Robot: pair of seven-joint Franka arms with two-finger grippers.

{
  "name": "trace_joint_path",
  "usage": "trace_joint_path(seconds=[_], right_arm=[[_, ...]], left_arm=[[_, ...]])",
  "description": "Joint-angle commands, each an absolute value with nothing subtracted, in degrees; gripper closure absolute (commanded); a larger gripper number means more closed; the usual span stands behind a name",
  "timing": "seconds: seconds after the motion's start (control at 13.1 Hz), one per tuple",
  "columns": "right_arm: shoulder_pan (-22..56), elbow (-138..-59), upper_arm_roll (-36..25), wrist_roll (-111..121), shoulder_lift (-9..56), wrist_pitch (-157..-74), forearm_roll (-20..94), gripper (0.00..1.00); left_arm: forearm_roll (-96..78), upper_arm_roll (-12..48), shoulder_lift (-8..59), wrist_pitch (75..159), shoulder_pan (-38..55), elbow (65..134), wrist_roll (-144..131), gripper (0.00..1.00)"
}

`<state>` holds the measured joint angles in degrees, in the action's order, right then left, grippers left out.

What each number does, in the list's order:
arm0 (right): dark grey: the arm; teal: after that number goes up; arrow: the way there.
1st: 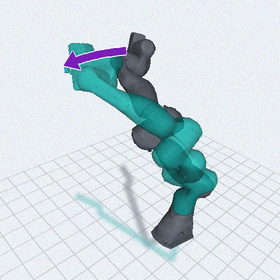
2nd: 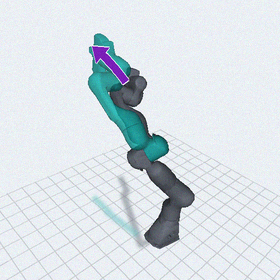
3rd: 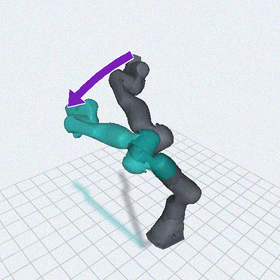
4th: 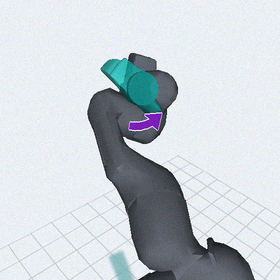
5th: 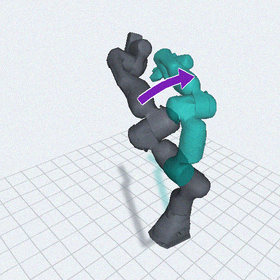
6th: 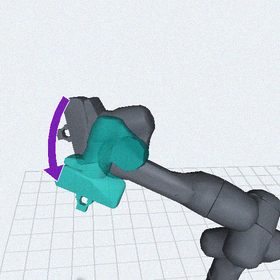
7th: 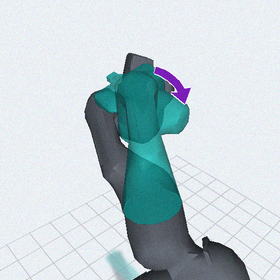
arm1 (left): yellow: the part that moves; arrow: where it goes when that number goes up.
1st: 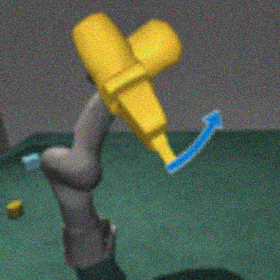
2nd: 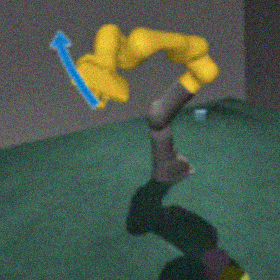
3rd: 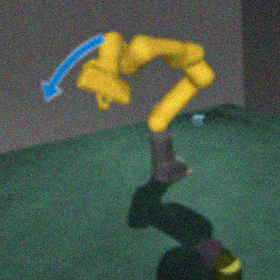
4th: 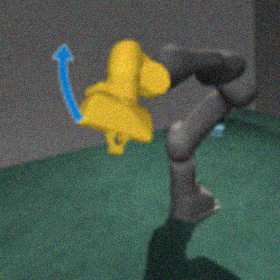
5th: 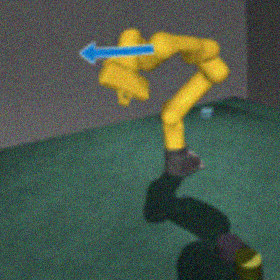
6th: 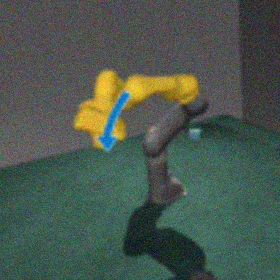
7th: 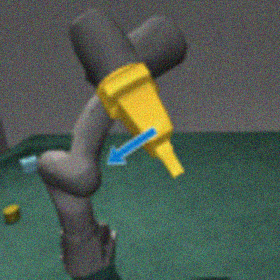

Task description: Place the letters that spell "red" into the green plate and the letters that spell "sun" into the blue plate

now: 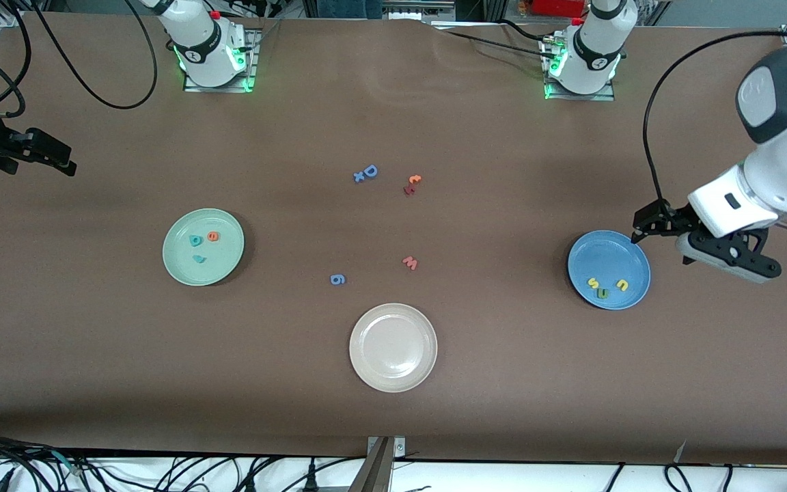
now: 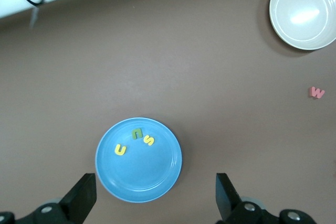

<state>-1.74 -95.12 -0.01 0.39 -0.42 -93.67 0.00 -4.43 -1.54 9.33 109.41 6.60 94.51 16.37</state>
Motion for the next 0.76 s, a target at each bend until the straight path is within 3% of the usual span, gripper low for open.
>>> trace_joint_path(seconds=[0.0, 0.38, 0.69], right_arm=[[-1.7, -92.5, -0.1, 0.8, 1.0, -92.3, -0.1, 0.0], [-1.6, -92.4, -0.1, 0.8, 0.8, -89.8, -0.1, 0.0], [-1.6, -92.3, 0.1, 0.5, 0.7, -90.2, -0.4, 0.0]], left_arm=[[-1.7, 8.7, 7.3, 109.4, -3.5, 95.6, 14.5, 0.0], [4.0, 10.2, 7.9, 108.7, -5.1, 86.7, 10.5, 0.0], [3.8, 10.3, 7.2, 100.5, -4.8, 86.2, 7.9, 0.0]])
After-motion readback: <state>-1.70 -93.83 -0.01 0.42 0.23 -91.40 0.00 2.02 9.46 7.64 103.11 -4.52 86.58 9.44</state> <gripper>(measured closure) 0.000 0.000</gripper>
